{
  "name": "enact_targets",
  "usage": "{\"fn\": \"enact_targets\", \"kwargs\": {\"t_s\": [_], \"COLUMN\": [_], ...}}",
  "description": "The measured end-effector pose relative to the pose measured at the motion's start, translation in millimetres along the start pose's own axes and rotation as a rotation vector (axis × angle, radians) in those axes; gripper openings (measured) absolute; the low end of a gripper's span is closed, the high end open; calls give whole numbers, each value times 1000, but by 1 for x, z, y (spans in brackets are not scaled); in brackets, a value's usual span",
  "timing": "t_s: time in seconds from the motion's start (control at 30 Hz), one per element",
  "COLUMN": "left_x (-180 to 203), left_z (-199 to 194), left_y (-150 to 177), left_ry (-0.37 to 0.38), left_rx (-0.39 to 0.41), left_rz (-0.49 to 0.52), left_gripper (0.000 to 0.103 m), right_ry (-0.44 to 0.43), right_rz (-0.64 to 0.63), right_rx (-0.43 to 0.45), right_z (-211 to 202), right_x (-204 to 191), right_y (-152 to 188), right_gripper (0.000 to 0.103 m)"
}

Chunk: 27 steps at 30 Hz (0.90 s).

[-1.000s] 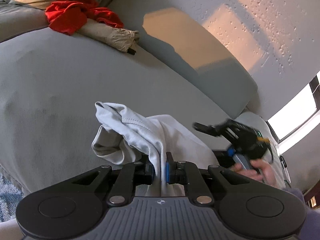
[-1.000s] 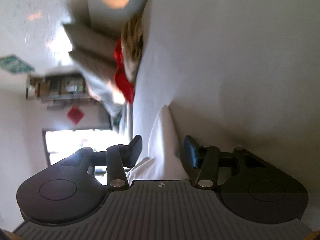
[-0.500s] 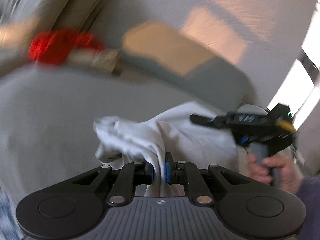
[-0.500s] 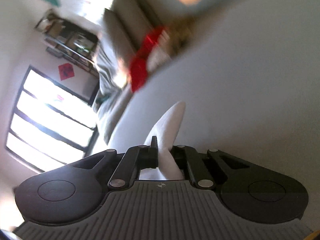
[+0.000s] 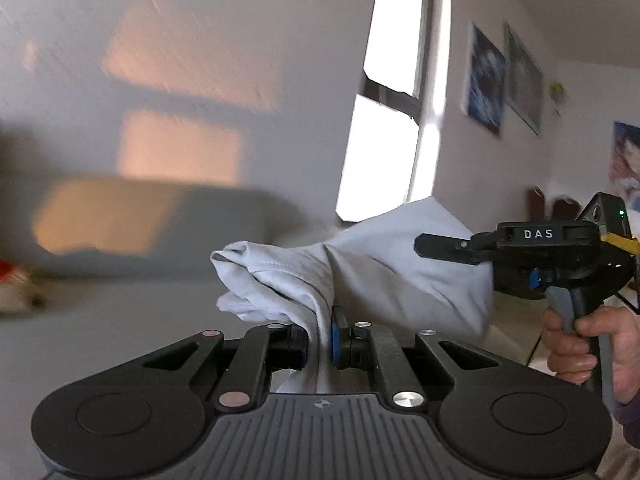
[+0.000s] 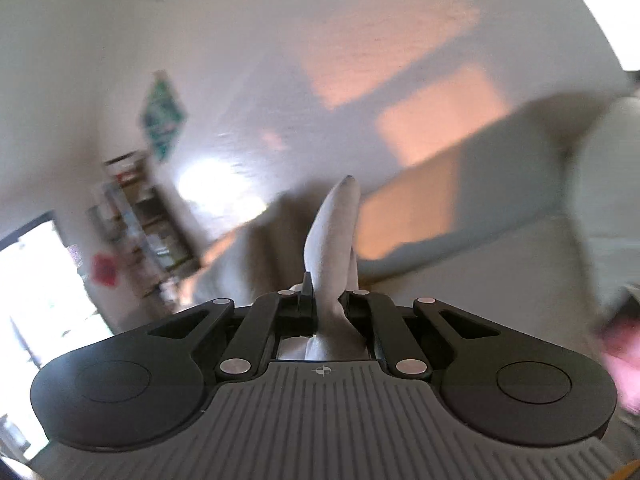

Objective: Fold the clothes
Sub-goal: 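Lift the folded sweatshirt with both grippers and carry it onto the pillow, then open both grippers and release the sweatshirt on the pillow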

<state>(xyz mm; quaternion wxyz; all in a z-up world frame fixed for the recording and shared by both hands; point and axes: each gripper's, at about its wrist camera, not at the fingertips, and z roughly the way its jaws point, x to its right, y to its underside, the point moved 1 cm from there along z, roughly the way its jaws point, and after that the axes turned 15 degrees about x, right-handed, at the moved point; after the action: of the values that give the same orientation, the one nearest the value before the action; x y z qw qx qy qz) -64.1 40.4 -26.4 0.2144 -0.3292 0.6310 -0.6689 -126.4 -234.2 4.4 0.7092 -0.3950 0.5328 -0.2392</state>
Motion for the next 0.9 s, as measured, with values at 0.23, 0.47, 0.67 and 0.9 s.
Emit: {"fn": "enact_targets", "kwargs": {"t_s": [0.23,0.47,0.67,0.9], "left_x": [11,32,2,-14], "left_z": [85,203,312,263], "left_y": [51,56,90,83], "left_ry": [97,120,-79,-175], "left_rx": [-238,-174,-327,-363], "left_rz": [-76,119,78,27], "left_gripper": [9,9,41,38], "right_ry": [303,421,534,855], "right_rz": [114,6,-126,-172], "right_rx": [-68,34,56,24], "right_z": [-35,-13,35,26], "right_x": [64,129,193,220], "right_y": [18,-4,-44,-56], "right_gripper": [5,5,10,64]}}
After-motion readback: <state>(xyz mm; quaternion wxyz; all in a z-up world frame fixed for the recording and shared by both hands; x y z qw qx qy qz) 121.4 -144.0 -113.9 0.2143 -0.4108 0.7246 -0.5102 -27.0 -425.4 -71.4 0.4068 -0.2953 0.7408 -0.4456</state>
